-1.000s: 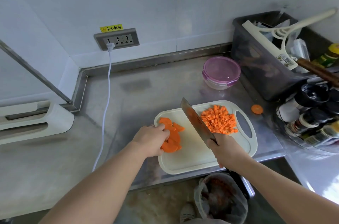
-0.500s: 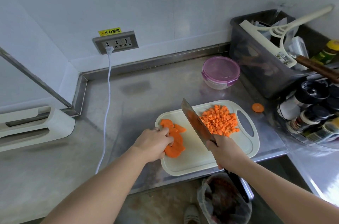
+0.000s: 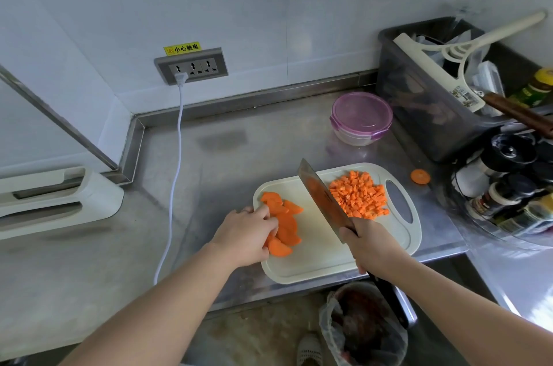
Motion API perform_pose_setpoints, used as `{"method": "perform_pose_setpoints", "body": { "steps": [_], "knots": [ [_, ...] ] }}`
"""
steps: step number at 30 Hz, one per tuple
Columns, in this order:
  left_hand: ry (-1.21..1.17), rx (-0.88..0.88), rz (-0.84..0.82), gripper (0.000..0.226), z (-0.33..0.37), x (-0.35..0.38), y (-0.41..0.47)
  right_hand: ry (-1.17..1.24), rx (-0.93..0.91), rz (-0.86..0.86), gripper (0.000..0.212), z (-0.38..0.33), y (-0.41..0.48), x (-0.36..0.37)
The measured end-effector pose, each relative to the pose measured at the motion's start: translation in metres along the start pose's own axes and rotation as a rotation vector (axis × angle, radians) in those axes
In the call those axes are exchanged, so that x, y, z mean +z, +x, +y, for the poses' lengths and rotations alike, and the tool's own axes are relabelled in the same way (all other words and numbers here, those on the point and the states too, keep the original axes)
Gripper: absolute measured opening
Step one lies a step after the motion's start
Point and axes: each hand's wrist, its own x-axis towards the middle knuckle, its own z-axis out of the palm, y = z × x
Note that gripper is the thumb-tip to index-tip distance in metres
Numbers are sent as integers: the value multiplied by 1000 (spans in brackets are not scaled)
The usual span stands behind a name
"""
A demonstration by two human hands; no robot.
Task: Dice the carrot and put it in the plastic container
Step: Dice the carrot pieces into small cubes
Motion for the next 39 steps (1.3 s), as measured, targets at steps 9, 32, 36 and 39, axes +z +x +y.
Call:
{"method": "perform_pose_setpoints", "body": {
  "steps": [9, 32, 36, 39],
  "knots": [
    [-103, -7, 38, 29, 43, -14, 23, 28, 50, -2, 21, 20, -1, -4],
    [-20, -176, -77, 45, 96, 2, 32, 32, 60, -53, 21, 31, -10, -16],
    [-45, -137, -65, 37, 95, 0, 33, -16, 65, -106, 24, 33, -10, -12],
    [-32, -88, -48, 34, 91, -6, 35, -22, 76, -106, 27, 34, -10, -13]
  ]
}}
